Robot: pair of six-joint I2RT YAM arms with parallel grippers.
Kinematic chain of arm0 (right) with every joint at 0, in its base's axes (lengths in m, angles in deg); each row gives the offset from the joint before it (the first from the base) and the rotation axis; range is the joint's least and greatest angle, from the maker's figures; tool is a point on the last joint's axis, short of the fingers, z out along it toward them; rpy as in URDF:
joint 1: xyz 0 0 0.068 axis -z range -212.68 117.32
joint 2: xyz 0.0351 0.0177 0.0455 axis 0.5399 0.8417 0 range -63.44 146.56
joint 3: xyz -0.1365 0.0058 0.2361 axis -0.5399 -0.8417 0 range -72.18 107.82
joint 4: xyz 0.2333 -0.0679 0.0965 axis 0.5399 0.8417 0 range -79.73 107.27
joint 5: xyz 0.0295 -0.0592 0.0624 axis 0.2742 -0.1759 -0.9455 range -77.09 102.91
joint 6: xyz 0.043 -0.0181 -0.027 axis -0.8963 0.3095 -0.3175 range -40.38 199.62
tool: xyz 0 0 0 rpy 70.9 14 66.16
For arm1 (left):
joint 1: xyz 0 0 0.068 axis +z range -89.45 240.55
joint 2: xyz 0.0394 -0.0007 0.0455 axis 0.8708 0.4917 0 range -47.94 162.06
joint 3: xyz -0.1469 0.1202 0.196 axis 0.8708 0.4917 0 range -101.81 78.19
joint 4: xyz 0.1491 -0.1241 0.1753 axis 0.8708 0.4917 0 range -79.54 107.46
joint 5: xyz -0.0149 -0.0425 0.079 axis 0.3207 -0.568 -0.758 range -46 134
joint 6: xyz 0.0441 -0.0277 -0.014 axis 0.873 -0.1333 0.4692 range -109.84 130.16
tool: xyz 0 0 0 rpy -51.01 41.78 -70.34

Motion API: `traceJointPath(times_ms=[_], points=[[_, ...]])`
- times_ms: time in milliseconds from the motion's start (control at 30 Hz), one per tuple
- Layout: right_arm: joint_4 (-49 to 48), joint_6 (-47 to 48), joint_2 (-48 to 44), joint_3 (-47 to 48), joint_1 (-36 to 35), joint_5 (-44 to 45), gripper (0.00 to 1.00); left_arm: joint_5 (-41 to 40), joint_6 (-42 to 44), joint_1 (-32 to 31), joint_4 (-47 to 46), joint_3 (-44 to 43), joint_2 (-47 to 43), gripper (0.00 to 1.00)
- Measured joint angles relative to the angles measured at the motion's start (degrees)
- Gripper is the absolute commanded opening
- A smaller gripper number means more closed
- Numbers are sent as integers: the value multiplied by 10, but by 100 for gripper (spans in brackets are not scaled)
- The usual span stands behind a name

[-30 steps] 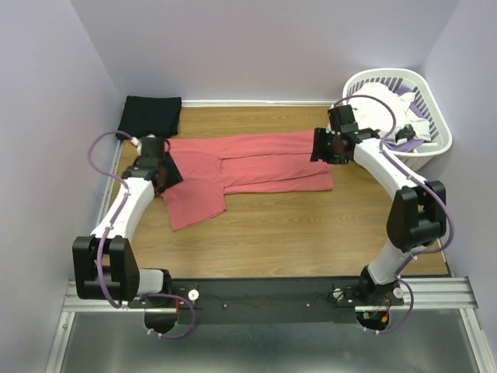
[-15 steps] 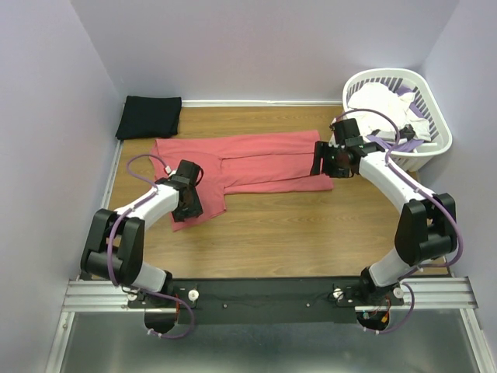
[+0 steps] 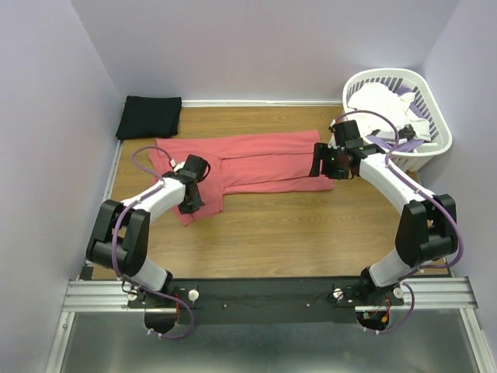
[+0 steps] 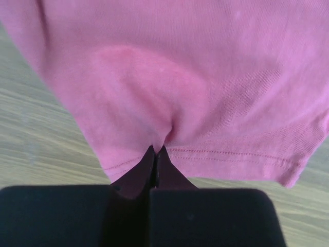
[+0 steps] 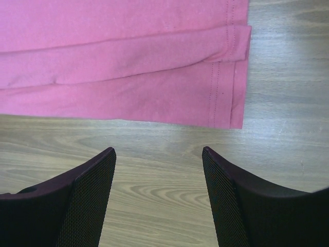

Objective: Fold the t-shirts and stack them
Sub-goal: Fold the tshirt

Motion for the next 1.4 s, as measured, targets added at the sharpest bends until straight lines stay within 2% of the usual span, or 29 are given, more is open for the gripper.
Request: traceJointPath(times_ms=[167, 400, 600, 800, 933, 967, 1000, 1033, 1100, 1200, 1400], points=[[0, 0, 0, 0, 0, -12, 75, -52, 38, 4, 35, -122, 51, 0], [-2, 1, 0, -7, 0, -29, 74, -114, 102, 28, 21, -316, 167, 0], [-4, 3, 0, -7, 0, -48, 74, -131, 143, 52, 14, -416, 265, 0], [-13, 6, 3, -7, 0, -63, 74, -136, 164, 57, -5, -494, 317, 1], [-24, 10, 17, -7, 0, -77, 74, -136, 170, 59, -25, -522, 336, 14], [-28, 10, 24, -7, 0, -81, 74, -136, 172, 59, -28, -525, 340, 27], [-30, 9, 28, -7, 0, -83, 74, -136, 173, 60, -30, -527, 344, 34], [-32, 9, 34, -7, 0, -86, 74, -136, 175, 60, -33, -528, 347, 54], [-37, 9, 41, -7, 0, -88, 74, -136, 177, 62, -39, -528, 353, 74], [-44, 10, 48, -7, 0, -87, 74, -136, 176, 66, -41, -528, 354, 79], [-48, 13, 64, -4, 0, -50, 70, -136, 163, 80, -45, -506, 334, 77]])
